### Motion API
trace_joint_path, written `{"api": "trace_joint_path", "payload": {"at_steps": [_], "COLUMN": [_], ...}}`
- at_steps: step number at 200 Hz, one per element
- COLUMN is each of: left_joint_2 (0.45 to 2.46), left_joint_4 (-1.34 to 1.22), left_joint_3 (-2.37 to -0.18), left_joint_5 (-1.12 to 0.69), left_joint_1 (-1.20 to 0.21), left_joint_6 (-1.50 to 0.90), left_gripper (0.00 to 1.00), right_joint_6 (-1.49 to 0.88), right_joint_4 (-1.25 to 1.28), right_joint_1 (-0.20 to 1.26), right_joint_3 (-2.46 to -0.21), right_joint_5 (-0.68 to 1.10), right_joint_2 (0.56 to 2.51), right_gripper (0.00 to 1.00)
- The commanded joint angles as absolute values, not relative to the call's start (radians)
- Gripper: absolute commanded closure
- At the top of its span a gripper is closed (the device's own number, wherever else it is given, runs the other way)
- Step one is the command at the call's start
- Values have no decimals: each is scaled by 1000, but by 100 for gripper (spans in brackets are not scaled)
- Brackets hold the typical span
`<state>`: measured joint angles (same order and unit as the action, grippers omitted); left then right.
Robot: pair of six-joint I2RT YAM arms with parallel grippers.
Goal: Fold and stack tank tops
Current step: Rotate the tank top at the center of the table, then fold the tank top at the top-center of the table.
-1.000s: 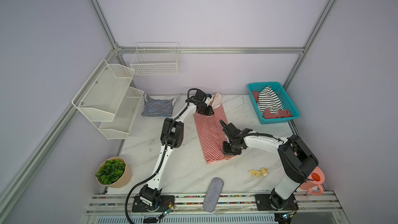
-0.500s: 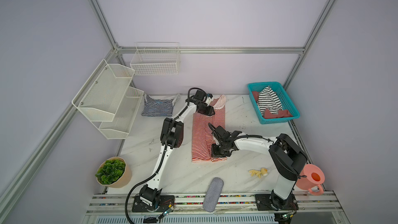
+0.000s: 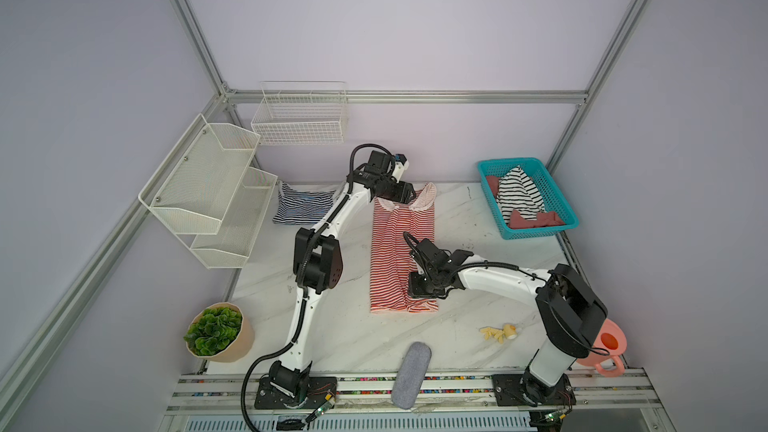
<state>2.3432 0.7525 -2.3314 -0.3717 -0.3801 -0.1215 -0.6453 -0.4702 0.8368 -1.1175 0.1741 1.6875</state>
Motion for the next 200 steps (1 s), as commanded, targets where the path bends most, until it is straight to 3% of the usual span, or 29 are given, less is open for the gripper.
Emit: {"api": "trace_joint_path", "payload": {"at_steps": [1,21,51,108,200], "left_joint_2": [2248,2154,1930,1547,1423], "left_joint_4": [819,903,913,828,715], "left_joint_3": [-2277,-2194,-1885,-1298,-907], "left_joint_5": [-319,-208,-96,-63,-84], "left_joint_1": [-380,-379,-380,-465,-594], "left_joint_6": [-132,-148,-264,-487,-753], "left_gripper": [30,29,28,29,26], "right_joint_6": [-636,-633,-621,-572,-565], "right_joint_4": [-540,-567,-578,-567,-448], "right_joint_1": [843,844,840,784,716], "right_joint_3": [-1158,-1150,-1112,-1013,-896], "right_joint_5": [114,91,55,66,247], "right_joint_2": [1613,1564,1527,1520,1557], "right_gripper": [62,57,50,46,41]}}
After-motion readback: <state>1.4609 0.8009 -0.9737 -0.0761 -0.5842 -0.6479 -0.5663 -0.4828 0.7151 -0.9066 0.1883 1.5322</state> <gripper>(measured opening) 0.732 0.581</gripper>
